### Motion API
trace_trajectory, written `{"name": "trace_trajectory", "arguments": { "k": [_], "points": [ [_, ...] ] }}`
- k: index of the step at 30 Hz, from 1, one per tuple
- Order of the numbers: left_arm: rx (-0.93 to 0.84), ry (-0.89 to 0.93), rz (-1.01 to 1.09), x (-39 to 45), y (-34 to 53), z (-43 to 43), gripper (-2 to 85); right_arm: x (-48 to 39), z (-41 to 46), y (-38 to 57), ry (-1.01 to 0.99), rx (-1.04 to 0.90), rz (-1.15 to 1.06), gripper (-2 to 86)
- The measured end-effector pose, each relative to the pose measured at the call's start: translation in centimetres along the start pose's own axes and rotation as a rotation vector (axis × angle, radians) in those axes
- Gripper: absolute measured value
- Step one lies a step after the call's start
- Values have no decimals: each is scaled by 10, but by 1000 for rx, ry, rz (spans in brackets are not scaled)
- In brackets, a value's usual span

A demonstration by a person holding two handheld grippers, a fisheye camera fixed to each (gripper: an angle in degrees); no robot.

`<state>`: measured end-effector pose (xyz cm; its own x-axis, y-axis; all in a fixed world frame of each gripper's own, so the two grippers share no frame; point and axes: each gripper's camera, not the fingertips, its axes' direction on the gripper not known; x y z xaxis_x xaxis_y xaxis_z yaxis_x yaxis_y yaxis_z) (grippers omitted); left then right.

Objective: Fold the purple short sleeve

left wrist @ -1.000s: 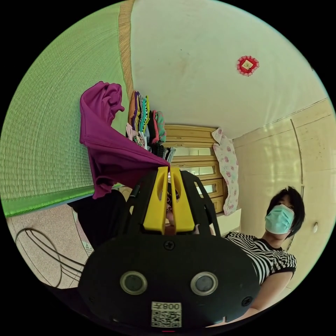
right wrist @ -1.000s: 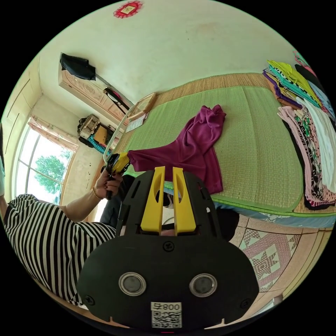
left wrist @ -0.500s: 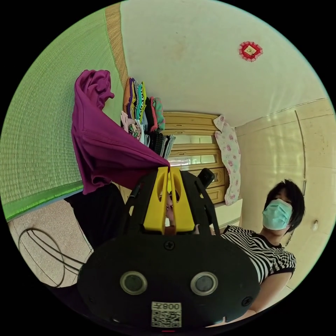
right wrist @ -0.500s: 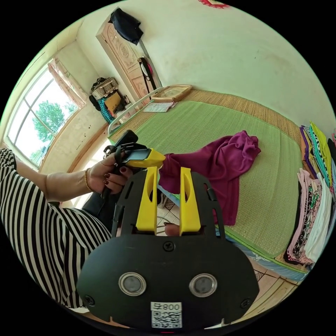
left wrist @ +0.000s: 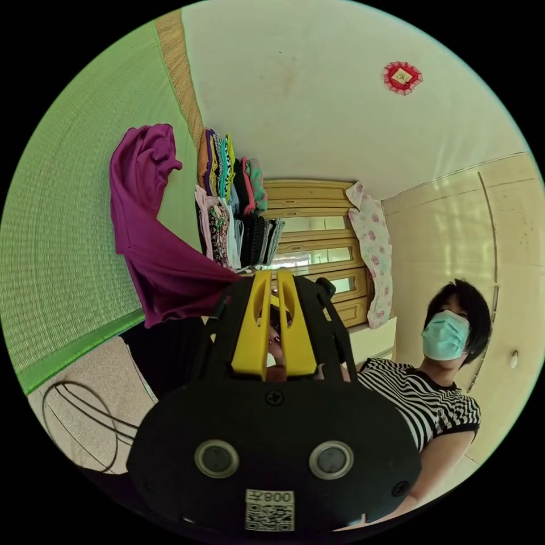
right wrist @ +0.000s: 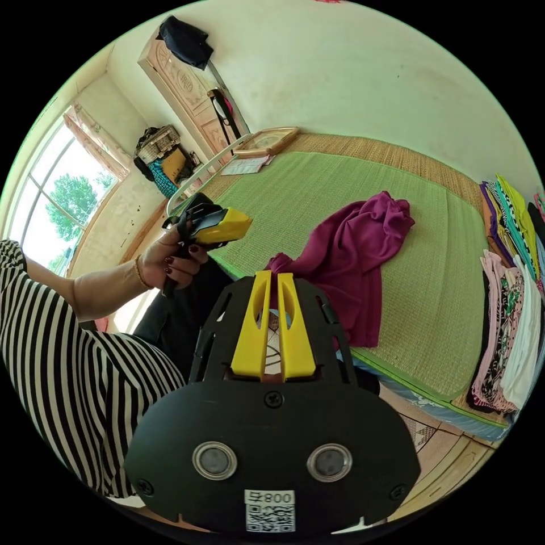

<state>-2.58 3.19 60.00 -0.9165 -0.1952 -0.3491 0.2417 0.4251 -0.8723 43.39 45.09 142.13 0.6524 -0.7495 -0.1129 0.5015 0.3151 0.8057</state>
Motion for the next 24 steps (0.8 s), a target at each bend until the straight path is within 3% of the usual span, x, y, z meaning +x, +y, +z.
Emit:
{"name": "trace_trajectory", "arguments": {
  "k": [4,10,14,18,24],
  "points": [
    [53,-189,-80,-37,-22,-5,81,7,-4,15,-65,36,32,10],
    [-5,-374,-204,-94,-67,37,111,-1,-3,28,-75,42,17,11],
    [-5,-401,-245,-117,-84,68,101,-4,-2,38,-91,45,20,12],
    [-47,-432,-263,-135,-87,104,36,-6,2,50,-121,42,25,13],
    [0,-295,-208,-126,-48,121,17,-8,-2,74,-129,60,45,15]
  ]
}}
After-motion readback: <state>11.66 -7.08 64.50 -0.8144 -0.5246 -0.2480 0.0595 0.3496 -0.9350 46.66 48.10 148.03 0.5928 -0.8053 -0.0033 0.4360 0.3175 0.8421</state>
